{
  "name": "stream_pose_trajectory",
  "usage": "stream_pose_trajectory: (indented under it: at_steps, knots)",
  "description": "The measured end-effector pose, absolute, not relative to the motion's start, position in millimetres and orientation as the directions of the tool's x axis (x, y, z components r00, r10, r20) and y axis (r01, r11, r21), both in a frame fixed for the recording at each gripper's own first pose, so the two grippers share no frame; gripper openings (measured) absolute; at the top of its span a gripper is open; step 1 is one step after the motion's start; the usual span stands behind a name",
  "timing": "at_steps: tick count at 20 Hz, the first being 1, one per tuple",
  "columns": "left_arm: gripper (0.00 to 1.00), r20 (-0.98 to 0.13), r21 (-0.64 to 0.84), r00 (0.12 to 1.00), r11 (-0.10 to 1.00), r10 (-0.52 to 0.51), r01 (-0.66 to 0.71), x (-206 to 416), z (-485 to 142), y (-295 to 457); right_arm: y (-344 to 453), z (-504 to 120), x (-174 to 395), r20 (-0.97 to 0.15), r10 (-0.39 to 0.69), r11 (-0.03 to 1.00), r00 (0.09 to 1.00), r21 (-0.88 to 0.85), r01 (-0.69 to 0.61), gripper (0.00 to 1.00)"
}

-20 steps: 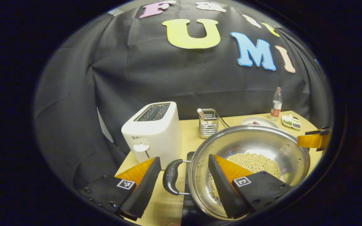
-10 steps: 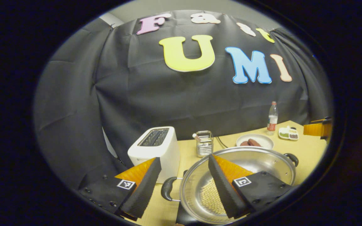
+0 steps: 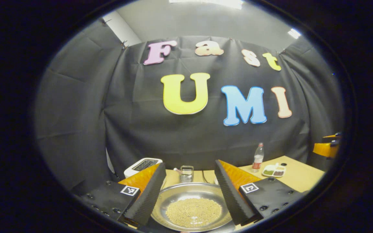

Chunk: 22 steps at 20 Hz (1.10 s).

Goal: First push the handle of the pot to place it horizontally, then grasp the pot with both hands and set it on the induction cooktop.

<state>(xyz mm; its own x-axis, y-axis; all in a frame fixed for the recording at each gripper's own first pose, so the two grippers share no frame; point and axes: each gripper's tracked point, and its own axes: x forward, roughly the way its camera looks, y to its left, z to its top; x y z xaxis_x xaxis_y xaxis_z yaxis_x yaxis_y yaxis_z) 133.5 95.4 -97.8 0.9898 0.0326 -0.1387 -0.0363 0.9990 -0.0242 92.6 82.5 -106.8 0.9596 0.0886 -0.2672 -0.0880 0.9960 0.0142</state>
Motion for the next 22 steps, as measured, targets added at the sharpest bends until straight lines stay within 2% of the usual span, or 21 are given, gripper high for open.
stream_pose_trajectory:
  at_steps: [1, 3, 6, 7, 11, 16, 18, 22]
  knots:
    - [1.00, -0.125, -0.028, 0.992, 0.999, 0.036, -0.040, 119.5, -87.0, 80.9, 64.8, -102.5, 82.5, -0.256, 0.088, 0.996, 0.963, 0.009, -0.088, 0.98]
    - [0.98, -0.115, -0.036, 0.992, 0.998, 0.055, -0.060, 91.0, -75.3, 56.0, 36.4, -92.9, 65.0, -0.238, 0.095, 0.995, 0.967, 0.025, -0.091, 0.98]
    - [1.00, -0.096, -0.050, 0.994, 0.997, 0.052, -0.057, 52.1, -59.5, 17.0, 0.0, -76.5, 39.2, -0.191, 0.097, 0.995, 0.977, 0.045, -0.090, 0.98]
    - [0.98, -0.095, -0.043, 0.994, 0.997, 0.054, -0.059, 41.7, -55.2, 7.7, -10.5, -76.3, 29.6, -0.190, 0.095, 0.995, 0.977, 0.040, -0.089, 0.98]
    - [0.98, -0.072, -0.020, 0.997, 0.999, 0.041, -0.042, 10.5, -29.3, -16.9, -32.2, -65.1, -4.0, -0.178, 0.086, 0.996, 0.980, 0.030, -0.082, 0.98]
    - [0.98, -0.009, 0.045, 1.000, 0.999, 0.021, -0.021, -16.2, 0.0, -17.8, -32.2, -54.0, -27.3, -0.140, 0.045, 0.997, 0.989, 0.066, -0.036, 0.98]
    - [1.00, 0.001, 0.043, 1.000, 0.999, 0.003, -0.003, -20.9, 5.5, -16.6, -22.1, -41.9, -36.4, -0.099, 0.047, 0.996, 0.994, 0.079, -0.039, 0.98]
    - [0.97, 0.010, 0.032, 1.000, 0.999, -0.009, 0.008, -29.5, 8.5, -10.1, -10.0, -37.5, -46.5, -0.084, 0.049, 0.997, 0.995, 0.056, -0.044, 0.98]
